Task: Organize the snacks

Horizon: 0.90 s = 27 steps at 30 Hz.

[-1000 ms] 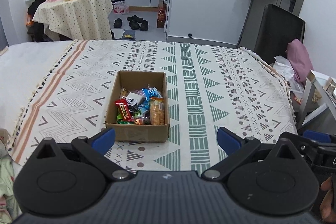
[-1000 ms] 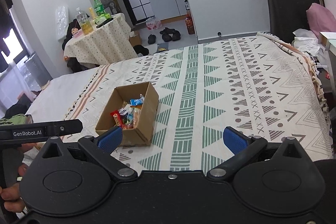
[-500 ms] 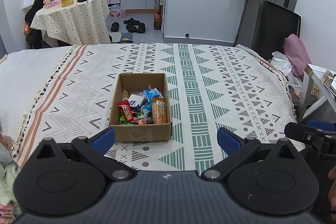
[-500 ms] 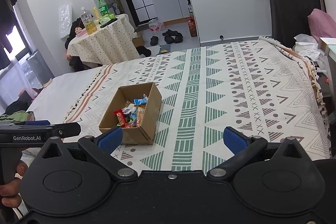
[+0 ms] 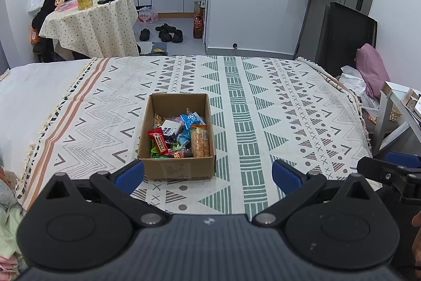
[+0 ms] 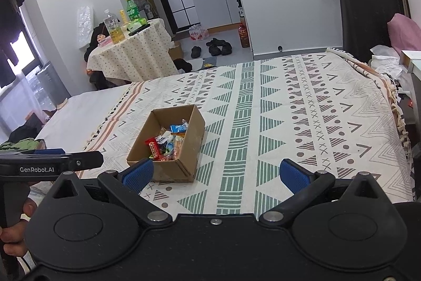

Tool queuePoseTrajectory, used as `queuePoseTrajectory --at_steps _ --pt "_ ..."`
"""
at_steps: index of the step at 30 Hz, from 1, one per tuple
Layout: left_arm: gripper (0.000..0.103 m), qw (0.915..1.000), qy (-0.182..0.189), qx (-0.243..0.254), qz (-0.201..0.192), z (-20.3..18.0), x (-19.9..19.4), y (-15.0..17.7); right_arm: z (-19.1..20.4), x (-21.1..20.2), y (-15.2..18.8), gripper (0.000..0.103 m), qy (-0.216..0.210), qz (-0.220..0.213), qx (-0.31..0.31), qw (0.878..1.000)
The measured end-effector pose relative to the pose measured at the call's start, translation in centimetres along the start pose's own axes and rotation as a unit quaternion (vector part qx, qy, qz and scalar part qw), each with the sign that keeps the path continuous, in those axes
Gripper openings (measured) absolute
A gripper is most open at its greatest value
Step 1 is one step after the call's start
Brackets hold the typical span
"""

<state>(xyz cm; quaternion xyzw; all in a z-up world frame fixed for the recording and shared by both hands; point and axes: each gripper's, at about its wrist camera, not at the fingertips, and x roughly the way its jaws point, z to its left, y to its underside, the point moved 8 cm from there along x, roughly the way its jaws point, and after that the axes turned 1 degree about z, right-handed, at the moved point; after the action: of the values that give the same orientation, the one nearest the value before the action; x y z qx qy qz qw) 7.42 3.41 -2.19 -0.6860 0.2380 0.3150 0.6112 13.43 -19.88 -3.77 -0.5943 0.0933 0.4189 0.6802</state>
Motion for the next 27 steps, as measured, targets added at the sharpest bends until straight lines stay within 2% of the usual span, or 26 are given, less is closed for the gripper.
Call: queuePoseTrajectory --at_steps 27 --pt "0.103 1.0 0.003 0.0 0.002 -0.25 0.22 0.55 0.26 -0.18 0.02 0.103 0.001 -0.002 0.002 1.0"
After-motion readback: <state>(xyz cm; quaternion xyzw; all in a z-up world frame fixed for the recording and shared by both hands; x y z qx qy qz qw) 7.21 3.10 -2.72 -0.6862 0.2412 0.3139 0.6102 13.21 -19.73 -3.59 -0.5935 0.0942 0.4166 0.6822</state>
